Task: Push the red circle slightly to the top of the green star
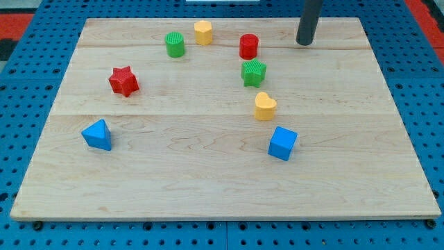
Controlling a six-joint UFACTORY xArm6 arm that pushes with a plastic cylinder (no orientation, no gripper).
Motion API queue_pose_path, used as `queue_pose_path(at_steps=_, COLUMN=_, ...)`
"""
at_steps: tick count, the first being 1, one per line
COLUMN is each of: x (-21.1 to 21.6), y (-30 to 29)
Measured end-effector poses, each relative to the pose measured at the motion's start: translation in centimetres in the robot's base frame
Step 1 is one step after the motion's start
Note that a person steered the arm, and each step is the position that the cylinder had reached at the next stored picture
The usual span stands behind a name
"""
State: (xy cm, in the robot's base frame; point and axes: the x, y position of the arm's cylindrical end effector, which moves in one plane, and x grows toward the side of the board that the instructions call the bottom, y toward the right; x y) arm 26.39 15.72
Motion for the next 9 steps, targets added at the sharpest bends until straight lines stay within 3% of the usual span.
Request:
queue_pose_path(at_steps=4, x=4.6, y=0.8)
queue_pose_path(at_steps=6, x=17.7, y=4.5)
queue_pose_path(at_steps=9, x=25.1, y=-1.6)
